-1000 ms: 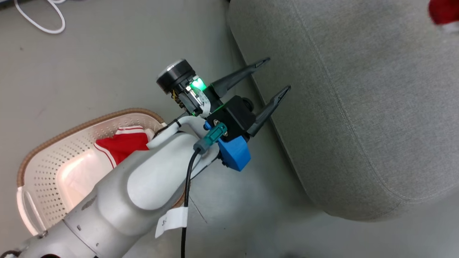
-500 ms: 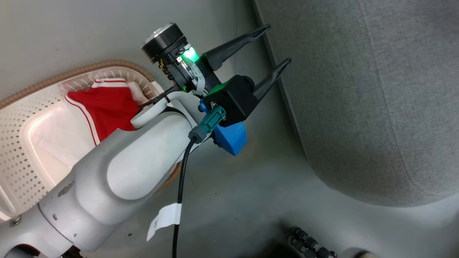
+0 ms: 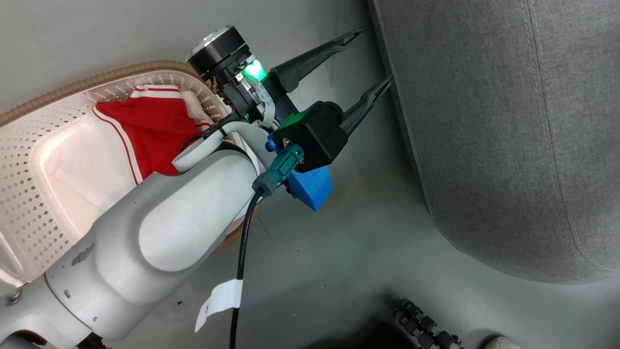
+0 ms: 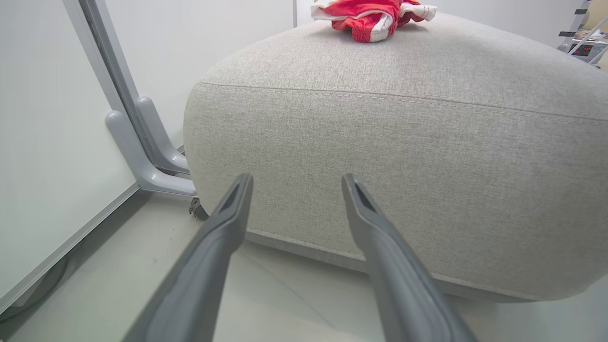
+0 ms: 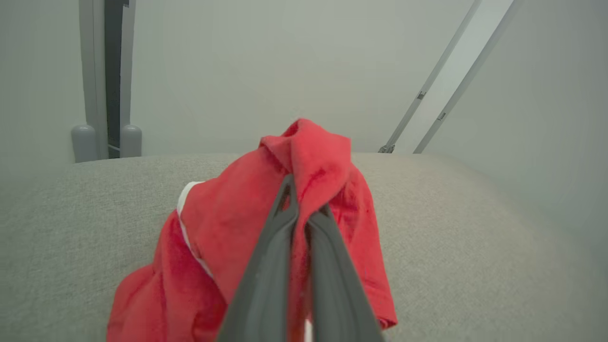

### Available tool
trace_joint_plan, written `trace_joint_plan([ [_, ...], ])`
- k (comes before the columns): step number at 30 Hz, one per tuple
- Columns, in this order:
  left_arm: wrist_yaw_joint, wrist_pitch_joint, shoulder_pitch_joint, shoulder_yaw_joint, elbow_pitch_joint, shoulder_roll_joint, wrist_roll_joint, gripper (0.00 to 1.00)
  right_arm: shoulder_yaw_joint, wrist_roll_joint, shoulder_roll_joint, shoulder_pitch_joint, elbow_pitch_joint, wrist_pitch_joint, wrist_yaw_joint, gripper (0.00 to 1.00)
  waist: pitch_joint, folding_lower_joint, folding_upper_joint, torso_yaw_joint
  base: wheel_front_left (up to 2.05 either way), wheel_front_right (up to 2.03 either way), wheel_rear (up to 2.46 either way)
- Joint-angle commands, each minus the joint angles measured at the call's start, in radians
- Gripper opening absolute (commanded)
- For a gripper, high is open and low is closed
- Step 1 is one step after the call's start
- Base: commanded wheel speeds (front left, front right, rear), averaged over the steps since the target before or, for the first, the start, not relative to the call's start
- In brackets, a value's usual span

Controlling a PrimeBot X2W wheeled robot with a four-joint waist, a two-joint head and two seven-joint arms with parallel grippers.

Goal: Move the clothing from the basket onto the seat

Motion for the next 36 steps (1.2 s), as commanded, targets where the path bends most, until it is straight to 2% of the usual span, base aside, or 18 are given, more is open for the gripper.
trace_joint_plan([
  [1, 0.007, -0.002, -0.018, -0.002, -0.005, 0.001, -0.002, 1.00, -0.005, -0.005, 0.013, 0.021, 0.011, -0.001, 0.000, 0.00, -0.002, -0.0001, 0.0000, 0.002, 0.00, 0.00, 0.00],
  [8, 0.009, -0.012, -0.021, -0.006, 0.002, -0.005, -0.008, 1.00, 0.022, 0.002, 0.036, 0.063, 0.055, -0.001, 0.000, 0.00, -0.017, -0.0001, 0.0000, 0.005, 0.00, 0.00, 0.00],
  [9, 0.010, -0.013, -0.019, -0.007, 0.006, -0.005, -0.008, 1.00, 0.024, 0.003, 0.036, 0.068, 0.058, -0.001, 0.000, 0.14, -0.023, -0.0001, 0.0000, 0.004, 0.00, 0.00, 0.00],
  [10, 0.011, -0.018, -0.016, -0.009, 0.008, -0.007, -0.009, 1.00, 0.024, 0.007, 0.034, 0.077, 0.057, -0.001, 0.000, 0.40, -0.031, -0.0001, 0.0000, 0.004, 0.00, 0.00, 0.00],
  [11, 0.011, -0.022, -0.014, -0.010, 0.011, -0.010, -0.011, 1.00, 0.025, 0.010, 0.034, 0.086, 0.050, -0.001, 0.000, 0.78, -0.039, -0.0001, 0.0000, 0.004, 0.00, 0.00, 0.00],
  [12, 0.014, -0.038, -0.003, -0.011, 0.022, -0.016, -0.016, 1.00, 0.024, 0.012, 0.033, 0.111, 0.022, -0.001, 0.000, 1.00, -0.063, -0.0001, 0.0000, 0.005, 0.00, 0.00, 0.00],
  [16, 0.024, -0.077, 0.028, -0.007, 0.053, -0.032, -0.034, 1.00, 0.033, -0.004, 0.020, 0.187, -0.056, -0.001, 0.000, 1.00, -0.129, -0.0001, 0.0000, 0.011, 0.00, 0.00, 0.00],
  [22, 0.064, -0.134, 0.099, 0.035, 0.108, -0.060, -0.092, 1.00, 0.058, -0.026, 0.016, 0.293, -0.208, -0.001, 0.000, 1.00, -0.264, -0.0001, 0.0000, 0.029, 0.00, 0.00, 0.00],
  [26, 0.115, -0.150, 0.159, 0.119, 0.122, -0.054, -0.133, 1.00, 0.122, -0.034, 0.029, 0.355, -0.303, -0.001, 0.000, 1.00, -0.357, -0.0001, 0.0000, 0.055, 0.00, 0.00, 0.00],
  [29, 0.139, -0.150, 0.208, 0.199, 0.080, -0.046, -0.138, 1.00, 0.183, -0.035, 0.038, 0.391, -0.350, -0.001, 0.000, 1.00, -0.416, -0.0001, 0.0000, 0.085, 0.00, 0.00, 0.00],
  [36, 0.165, -0.151, 0.358, 0.396, 0.003, -0.043, -0.106, 1.00, 0.324, -0.029, 0.072, 0.464, -0.407, -0.001, 0.000, 1.00, -0.533, -0.0001, 0.0000, 0.168, 0.00, 0.00, 0.00],
])
